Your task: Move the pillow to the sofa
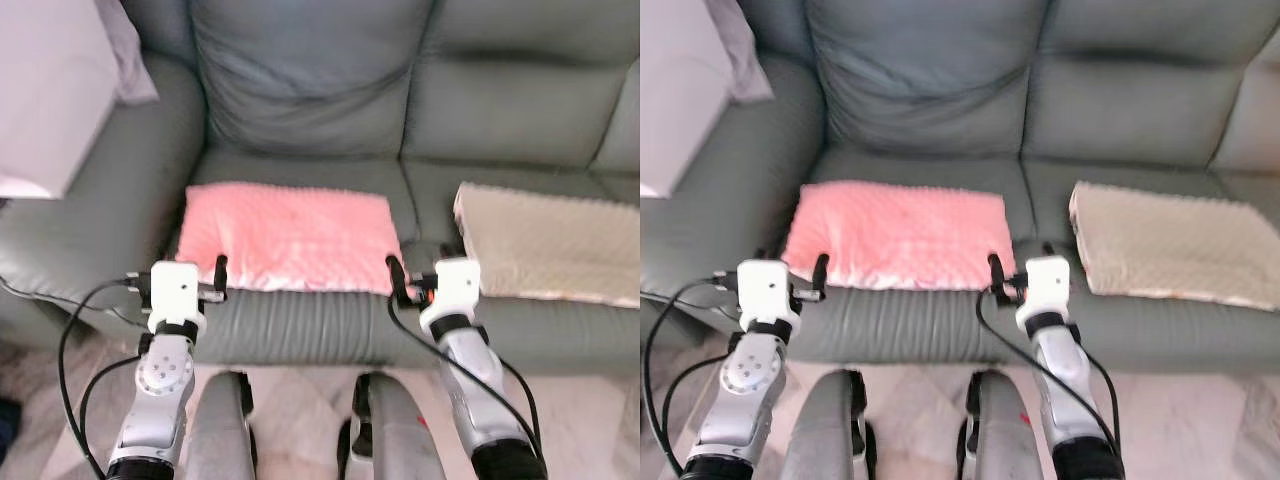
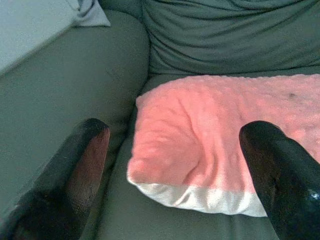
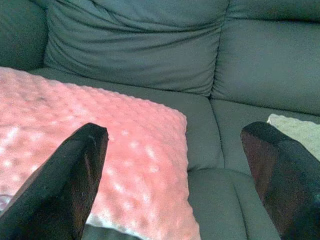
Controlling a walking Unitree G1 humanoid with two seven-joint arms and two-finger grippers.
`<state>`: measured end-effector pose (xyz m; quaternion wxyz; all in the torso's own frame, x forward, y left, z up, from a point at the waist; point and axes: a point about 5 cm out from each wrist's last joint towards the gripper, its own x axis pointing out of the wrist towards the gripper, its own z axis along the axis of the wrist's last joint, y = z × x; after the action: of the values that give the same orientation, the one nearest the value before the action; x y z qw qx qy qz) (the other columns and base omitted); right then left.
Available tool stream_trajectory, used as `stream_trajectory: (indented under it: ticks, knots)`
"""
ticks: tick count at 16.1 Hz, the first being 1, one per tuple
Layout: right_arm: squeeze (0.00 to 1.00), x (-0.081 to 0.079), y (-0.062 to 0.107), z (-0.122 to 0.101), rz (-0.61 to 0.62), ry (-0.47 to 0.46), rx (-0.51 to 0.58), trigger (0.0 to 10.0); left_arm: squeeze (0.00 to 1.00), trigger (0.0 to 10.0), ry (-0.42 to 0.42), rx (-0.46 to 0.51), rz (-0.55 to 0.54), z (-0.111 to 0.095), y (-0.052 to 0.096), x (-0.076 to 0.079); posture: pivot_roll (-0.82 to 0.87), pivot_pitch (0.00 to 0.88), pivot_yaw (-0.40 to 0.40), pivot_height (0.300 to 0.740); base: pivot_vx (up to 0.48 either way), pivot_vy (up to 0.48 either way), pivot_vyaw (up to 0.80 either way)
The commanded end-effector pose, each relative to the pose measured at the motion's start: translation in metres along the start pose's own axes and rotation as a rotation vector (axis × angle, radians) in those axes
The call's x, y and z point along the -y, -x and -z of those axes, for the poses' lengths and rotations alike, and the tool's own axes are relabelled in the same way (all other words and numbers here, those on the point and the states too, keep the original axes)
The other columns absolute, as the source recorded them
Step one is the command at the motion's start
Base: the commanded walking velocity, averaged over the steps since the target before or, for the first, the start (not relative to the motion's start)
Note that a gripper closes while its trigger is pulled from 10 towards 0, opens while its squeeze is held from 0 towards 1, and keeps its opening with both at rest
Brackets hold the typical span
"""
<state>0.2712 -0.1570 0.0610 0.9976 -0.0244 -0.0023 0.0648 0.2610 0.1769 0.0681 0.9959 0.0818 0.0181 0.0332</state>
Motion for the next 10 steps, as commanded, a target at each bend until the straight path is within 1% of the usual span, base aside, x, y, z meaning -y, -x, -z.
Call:
stream_trajectory:
  ticks: [1,2,3,4,6,8,9,10]
  knots:
    - [0.0,0.001,-0.001,-0.005,-0.004,-0.013,0.011,10.0,0.0,10.0,-0.002,0.016,0.017,-0.004,-0.004,0.004,0.03,0.0,-0.049,0.631,0.0,0.0,0.0]
    - [0.0,0.003,-0.003,-0.008,0.008,-0.032,0.022,10.0,0.0,10.0,0.004,0.026,0.027,-0.007,-0.007,0.007,0.02,0.0,-0.046,0.631,0.0,0.0,0.0]
    - [0.0,0.003,-0.01,-0.016,0.023,-0.039,0.038,10.0,0.0,10.0,0.016,0.035,0.04,-0.01,-0.012,0.013,0.01,0.0,-0.041,0.645,0.0,0.0,0.0]
    - [0.0,0.003,-0.012,-0.019,0.02,-0.044,0.04,10.0,0.0,10.0,0.015,0.038,0.045,-0.011,-0.014,0.015,0.01,0.001,-0.042,0.655,0.0,0.0,0.0]
    - [0.0,0.002,-0.018,-0.025,-0.018,-0.03,0.04,10.0,0.0,10.0,-0.005,0.026,0.063,-0.005,-0.015,0.026,0.0,0.007,-0.05,0.685,0.0,0.0,0.0]
    - [0.0,0.003,-0.019,-0.026,-0.038,-0.018,0.034,10.0,0.0,10.0,0.025,0.01,0.057,-0.004,-0.016,0.027,0.0,0.011,-0.054,0.7,0.0,0.0,0.0]
    - [0.0,0.005,-0.021,-0.025,-0.036,-0.016,0.024,10.0,0.0,10.0,0.079,-0.009,0.039,-0.005,-0.019,0.024,0.0,0.012,-0.057,0.72,0.0,0.0,0.0]
    - [0.0,0.005,-0.022,-0.026,-0.035,-0.019,0.021,10.0,0.0,10.0,0.083,-0.007,0.03,-0.005,-0.021,0.023,0.0,0.013,-0.057,0.73,0.0,0.0,0.0]
